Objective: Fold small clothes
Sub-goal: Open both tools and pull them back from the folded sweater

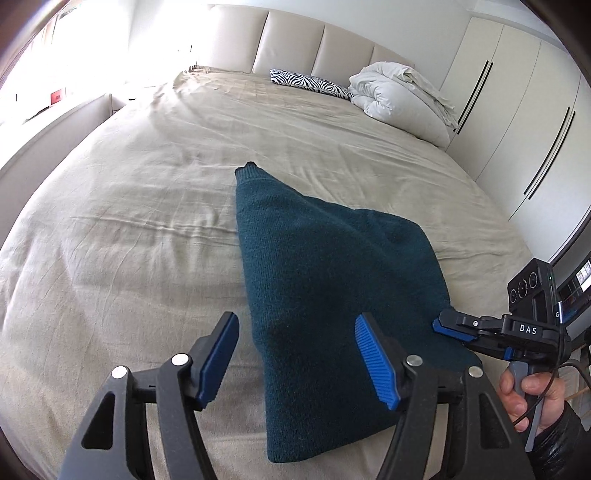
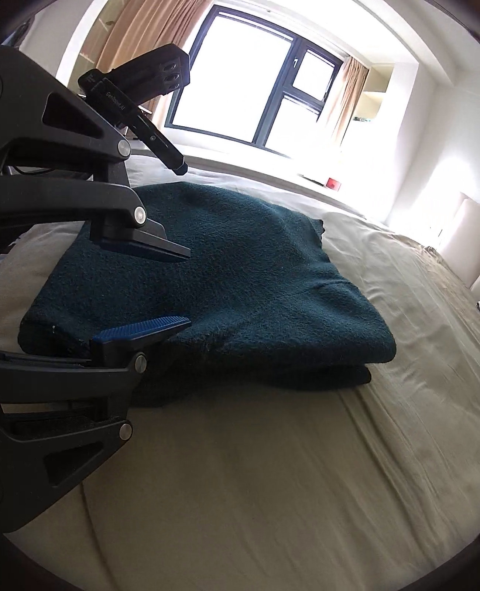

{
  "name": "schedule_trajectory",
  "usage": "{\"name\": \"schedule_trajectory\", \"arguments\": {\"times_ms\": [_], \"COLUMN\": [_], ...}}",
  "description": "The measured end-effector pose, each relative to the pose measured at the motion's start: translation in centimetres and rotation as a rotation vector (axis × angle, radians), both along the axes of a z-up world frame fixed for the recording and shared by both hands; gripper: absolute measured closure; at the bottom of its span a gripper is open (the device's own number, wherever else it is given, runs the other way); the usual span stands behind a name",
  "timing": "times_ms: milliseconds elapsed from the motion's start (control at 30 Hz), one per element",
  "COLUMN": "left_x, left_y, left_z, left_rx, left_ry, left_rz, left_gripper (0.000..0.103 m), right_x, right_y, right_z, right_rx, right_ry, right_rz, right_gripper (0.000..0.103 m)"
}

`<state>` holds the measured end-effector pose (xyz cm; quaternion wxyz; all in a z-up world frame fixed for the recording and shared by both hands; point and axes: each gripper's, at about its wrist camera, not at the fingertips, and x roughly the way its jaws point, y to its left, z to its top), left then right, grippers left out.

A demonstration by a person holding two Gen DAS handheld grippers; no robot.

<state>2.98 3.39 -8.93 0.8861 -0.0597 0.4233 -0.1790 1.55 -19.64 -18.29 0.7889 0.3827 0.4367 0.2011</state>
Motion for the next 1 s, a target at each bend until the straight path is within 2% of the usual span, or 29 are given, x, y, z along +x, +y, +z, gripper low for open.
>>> {"name": "schedule_trajectory", "arguments": {"times_ms": [67,200,267,300,433,533,600,633,667,767,833,867,933,1000], "left_x": [-0.4,-1.6,-2.7,-3.5,-6.2,-7.7,-8.4,-8.8,-9.2,-9.4,-9.5,-9.3,-9.0,-8.7], "left_y": [0.1,0.4,0.5,0.6,0.7,0.9,1.3,1.6,1.7,1.4,1.4,1.4,1.4,1.6], "left_z": [0.3,1.8,3.2,4.1,7.5,9.7,11.1,11.6,12.0,12.7,12.6,12.6,12.1,11.5], "left_rx": [0.005,0.011,0.035,0.055,0.134,0.161,0.141,0.128,0.132,0.218,0.267,0.288,0.308,0.290], "left_ry": [-0.014,-0.105,-0.190,-0.247,-0.464,-0.552,-0.571,-0.582,-0.586,-0.568,-0.538,-0.519,-0.489,-0.437], "left_rz": [0.005,0.033,0.062,0.084,0.160,0.207,0.222,0.231,0.246,0.268,0.300,0.316,0.321,0.315], "left_gripper": [0.033,0.020,0.004,0.000,0.000,0.000,0.000,0.000,0.000,0.000,0.000,0.000,0.000,0.000], "right_x": [-0.5,-1.3,-1.8,-2.2,-4.1,-5.2,-6.1,-6.9,-7.7,-9.9,-11.3,-11.8,-12.1,-12.1], "right_y": [-0.4,0.0,0.6,0.8,1.7,2.1,1.9,2.0,1.9,2.4,2.8,3.1,3.5,4.1], "right_z": [-0.1,1.5,2.5,3.3,7.2,10.1,12.2,13.4,14.7,18.0,19.7,20.6,21.9,22.8], "right_rx": [0.010,-0.130,-0.208,-0.261,-0.472,-0.582,-0.637,-0.663,-0.684,-0.776,-0.833,-0.844,-0.851,-0.867], "right_ry": [-0.003,-0.019,-0.048,-0.068,-0.172,-0.250,-0.310,-0.351,-0.399,-0.518,-0.584,-0.615,-0.636,-0.624], "right_rz": [-0.011,-0.022,-0.035,-0.050,-0.112,-0.182,-0.249,-0.294,-0.340,-0.500,-0.602,-0.614,-0.592,-0.558], "right_gripper": [0.074,0.074,0.074,0.073,0.073,0.072,0.057,0.042,0.035,0.003,0.000,0.000,0.000,0.000]}}
